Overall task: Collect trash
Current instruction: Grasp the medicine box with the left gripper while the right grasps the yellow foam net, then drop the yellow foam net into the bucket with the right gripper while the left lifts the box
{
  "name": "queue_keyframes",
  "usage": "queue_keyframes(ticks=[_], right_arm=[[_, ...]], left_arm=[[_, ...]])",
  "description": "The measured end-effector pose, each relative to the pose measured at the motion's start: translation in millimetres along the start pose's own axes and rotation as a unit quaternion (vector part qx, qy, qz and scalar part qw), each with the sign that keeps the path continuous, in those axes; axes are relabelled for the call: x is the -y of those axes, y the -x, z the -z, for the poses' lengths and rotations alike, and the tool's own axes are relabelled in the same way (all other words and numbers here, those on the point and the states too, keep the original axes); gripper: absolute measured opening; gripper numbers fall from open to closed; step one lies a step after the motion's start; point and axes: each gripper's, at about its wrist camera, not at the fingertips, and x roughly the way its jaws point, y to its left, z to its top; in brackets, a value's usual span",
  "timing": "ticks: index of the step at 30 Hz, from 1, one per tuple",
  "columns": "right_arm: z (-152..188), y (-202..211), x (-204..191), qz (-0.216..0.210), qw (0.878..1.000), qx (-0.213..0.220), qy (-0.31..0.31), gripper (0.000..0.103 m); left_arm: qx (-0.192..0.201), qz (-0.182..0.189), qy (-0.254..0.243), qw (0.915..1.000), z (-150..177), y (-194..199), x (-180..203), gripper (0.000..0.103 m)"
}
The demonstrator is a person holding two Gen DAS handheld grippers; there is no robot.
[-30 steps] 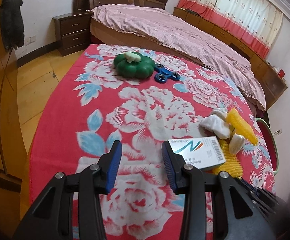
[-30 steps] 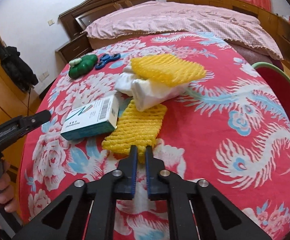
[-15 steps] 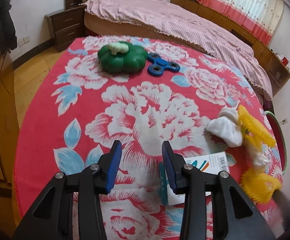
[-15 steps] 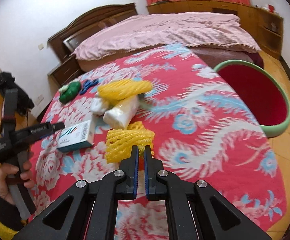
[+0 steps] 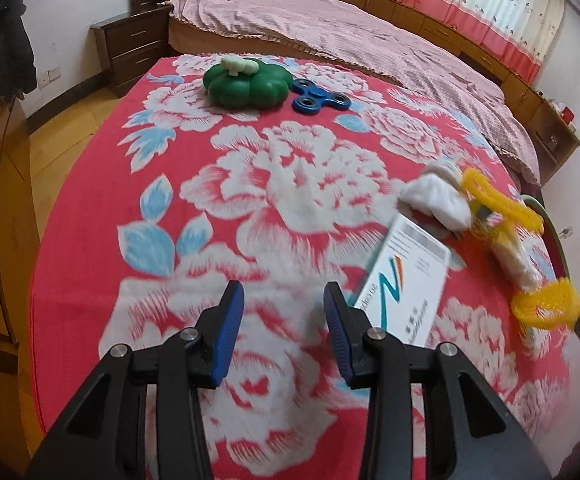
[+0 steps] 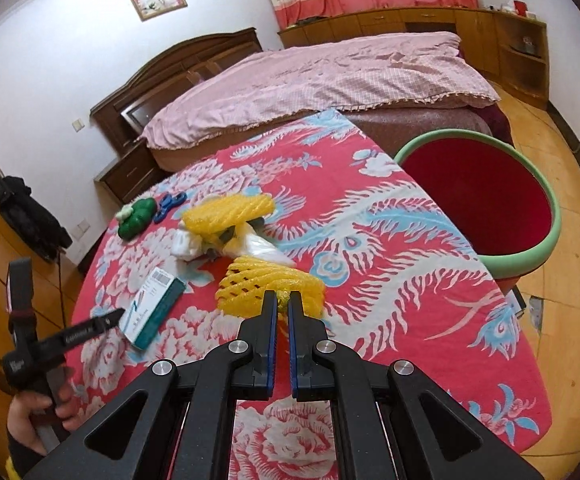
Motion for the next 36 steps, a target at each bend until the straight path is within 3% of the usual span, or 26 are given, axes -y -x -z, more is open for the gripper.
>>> queue_keyframes(ticks=[11,14,25,36], right_arm=[[-8,28,-1,-0.020,0.999,0.037,0.001,0.005],[-9,32,1,-0.022,0.999,0.042,-0.002,0.005],[-16,46,14,-0.019,0.998,0.062,-0.014,0.005],[-15,41,22,-0.018,0.998,0.052,-0.023,0.005]], left_arm=[[0.031,0.029,-0.021,0.9989,-2,28,21,0.042],[0.028,0.037,-0.035,0.9983,-3,25,32,0.047],[0.003,0.043,-0.064,0.9970,0,4,56,0.047],[-0.003,0.046,-0.075,0.9961,-1,-2,66,0.048]])
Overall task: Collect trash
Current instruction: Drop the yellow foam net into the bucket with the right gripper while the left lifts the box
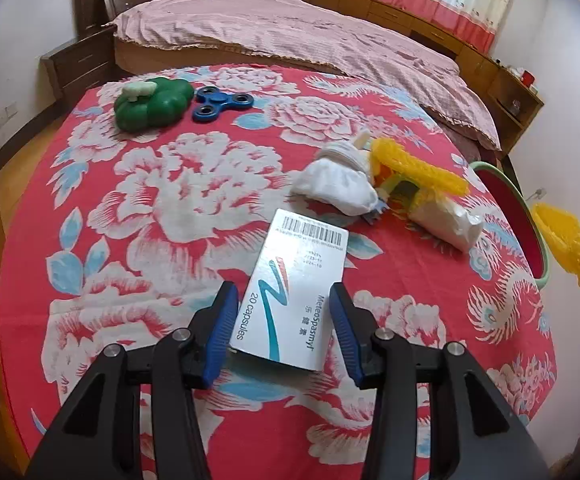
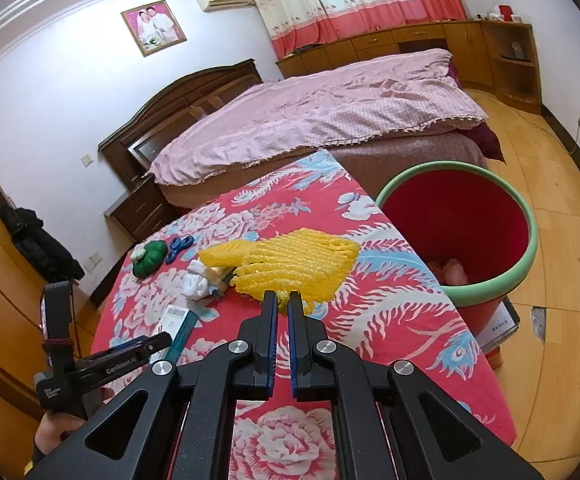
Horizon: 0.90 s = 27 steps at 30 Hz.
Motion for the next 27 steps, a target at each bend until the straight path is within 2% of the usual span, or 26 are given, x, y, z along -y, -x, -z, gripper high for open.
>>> queue_keyframes(ticks=[7,12,20,23,27], right_arm=[[0,-3,7,0.002,1.000,-0.004,-0.006,0.005],[-2,-5,10,0.004,1.000,-0.005,-0.010,0.005],[-1,-7,20,0.007,1.000,-0.009,-0.018,0.005],[-1,-8,23,0.008,1.000,-0.009,-0.021,0.005],[-2,-9,30,0.011,1.000,-0.010,-0.025,0.005]], left_arm=[[-0.004,0.016,-0.004,0.9999,-2,-1,7,0.048],[-0.004,0.016,-0.019,0.9997,-3,-3,16,0.056],[-0.023,0.008,-0.025,0.9994,-2,-19,23,0.056],[-0.017,0.009,-0.025,0.9995,-1,-19,23,0.052],[0.000,0.018,-0.018,0.9997,-1,-13,23,0.051]])
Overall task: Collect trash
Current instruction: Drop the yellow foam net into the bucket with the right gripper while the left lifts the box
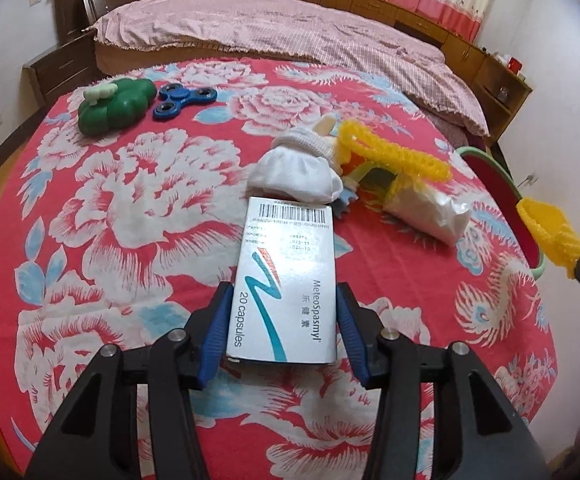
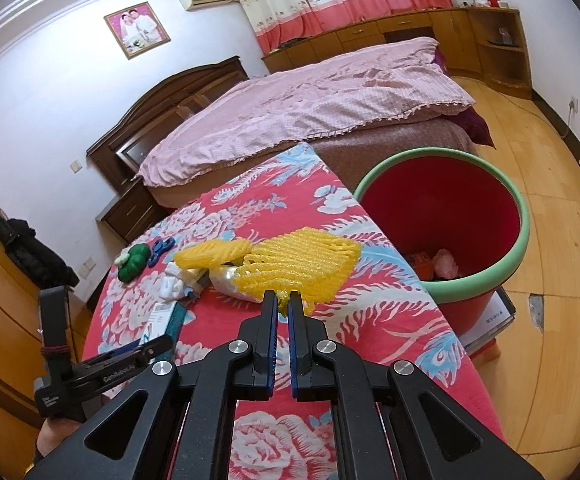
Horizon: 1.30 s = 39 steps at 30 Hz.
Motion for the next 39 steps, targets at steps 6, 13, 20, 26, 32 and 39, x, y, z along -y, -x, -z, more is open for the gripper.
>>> queue_keyframes(ticks=[6,13,20,26,32,39], right_arm=[[-10,-2,13,0.011,1.000,0.006,-0.009,0.005],[-24,-6,35,0.027,0.999,0.013,-0.020,0.005],[-37,-15,66,0.043,0.998,0.012,-0.041,0.005],[-47,-25,95,0.053,0.996,0.009,-0.067,0.007],[-54,-35,123,0.059,0.994,0.002,-0.092,0.012],[-59,-36,141,0.053,0.994,0.003,-0.094,0.021]], left_arm=[[0.029,0.026,0.005,0.9992,-9,21,10,0.051],[0.052,0.056,-0.007,0.9971,-29,35,37,0.051],[0.050,0.077,-0.041,0.9949,-50,26,81,0.051],[0.038,0.095,-0.071,0.9922,-67,4,125,0.051],[0.021,0.112,-0.098,0.9887,-77,-22,167,0.051],[0.002,0.120,-0.123,0.9851,-83,-45,207,0.051]])
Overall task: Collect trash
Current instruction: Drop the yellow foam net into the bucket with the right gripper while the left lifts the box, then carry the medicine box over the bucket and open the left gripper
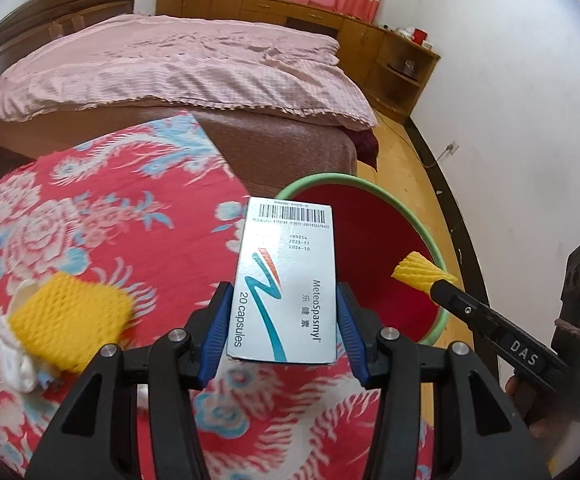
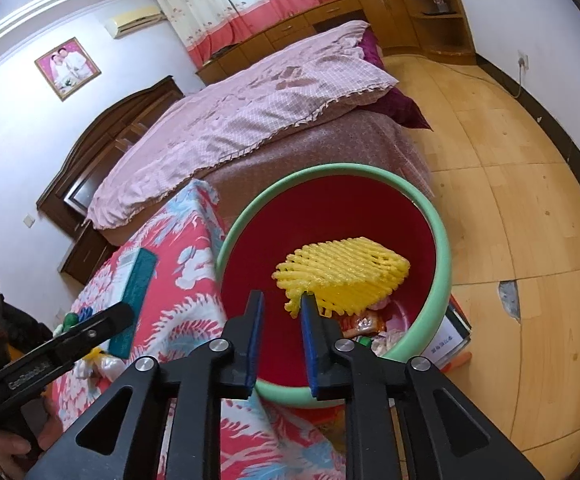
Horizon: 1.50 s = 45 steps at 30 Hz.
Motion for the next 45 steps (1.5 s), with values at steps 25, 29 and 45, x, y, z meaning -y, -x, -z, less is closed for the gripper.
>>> queue_keyframes(ticks=[25,29,45], right_arm=[[-1,-10,20,-0.060,0.996,-0.068,-0.022,0.050],[0,-2,26,-0.050,0.997,-0.060,-0.026,0.050],[-5,27,40,-0.016,0.999,-0.012,-0.044,0.050]], left_arm=[[-0.020,-0.010,-0.006,0.9997,-4,-36,21,0.051],[-0.020,-0.005,-0.007,0.9998,-3,-37,22,0.051],[-0.020,0.017,-0.036,0.9990,-2,-32,46,0.057]])
